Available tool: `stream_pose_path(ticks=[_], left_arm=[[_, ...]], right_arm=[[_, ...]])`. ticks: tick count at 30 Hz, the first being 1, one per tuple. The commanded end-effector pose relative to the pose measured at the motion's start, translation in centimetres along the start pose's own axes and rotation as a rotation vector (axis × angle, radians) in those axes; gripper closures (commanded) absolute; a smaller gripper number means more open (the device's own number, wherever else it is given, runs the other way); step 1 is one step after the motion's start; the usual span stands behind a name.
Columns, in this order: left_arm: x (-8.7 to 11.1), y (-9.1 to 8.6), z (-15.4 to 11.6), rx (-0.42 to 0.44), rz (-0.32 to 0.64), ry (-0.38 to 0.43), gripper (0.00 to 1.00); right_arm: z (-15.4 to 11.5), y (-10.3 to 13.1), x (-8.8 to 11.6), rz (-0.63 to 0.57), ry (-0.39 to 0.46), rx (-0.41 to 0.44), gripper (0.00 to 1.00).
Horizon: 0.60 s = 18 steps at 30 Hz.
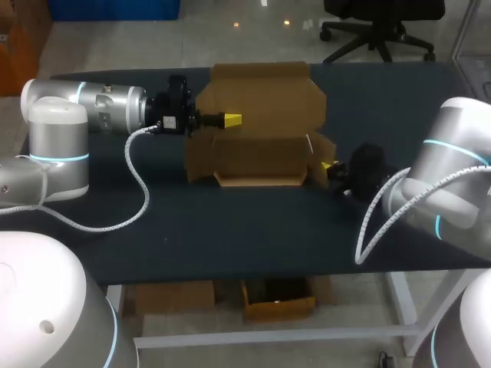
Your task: Assemble the packaging by folding the flat box into shape, placing the metal phone stand inside, and closing the box properly
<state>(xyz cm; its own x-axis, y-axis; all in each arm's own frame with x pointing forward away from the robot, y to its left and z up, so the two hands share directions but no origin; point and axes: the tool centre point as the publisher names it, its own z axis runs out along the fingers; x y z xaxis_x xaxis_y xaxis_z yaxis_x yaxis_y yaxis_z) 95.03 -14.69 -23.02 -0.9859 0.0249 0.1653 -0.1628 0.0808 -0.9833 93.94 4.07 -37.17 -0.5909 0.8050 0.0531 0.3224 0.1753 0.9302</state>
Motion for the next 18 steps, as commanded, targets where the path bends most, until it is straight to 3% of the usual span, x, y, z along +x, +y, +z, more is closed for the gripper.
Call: stream_pose_path(ticks=[1,18], left_arm=[[0.01,0.29,0.04,0.001,0.0,0.0,1.0],[0.01,0.29,0.04,0.001,0.0,0.0,1.0]], right_arm=[[0.51,-0.31,0.59,0.003,-0.072,-0.01,1.0],[1.2,0.0,1.32,0.005,-0.123,0.001,0.95]])
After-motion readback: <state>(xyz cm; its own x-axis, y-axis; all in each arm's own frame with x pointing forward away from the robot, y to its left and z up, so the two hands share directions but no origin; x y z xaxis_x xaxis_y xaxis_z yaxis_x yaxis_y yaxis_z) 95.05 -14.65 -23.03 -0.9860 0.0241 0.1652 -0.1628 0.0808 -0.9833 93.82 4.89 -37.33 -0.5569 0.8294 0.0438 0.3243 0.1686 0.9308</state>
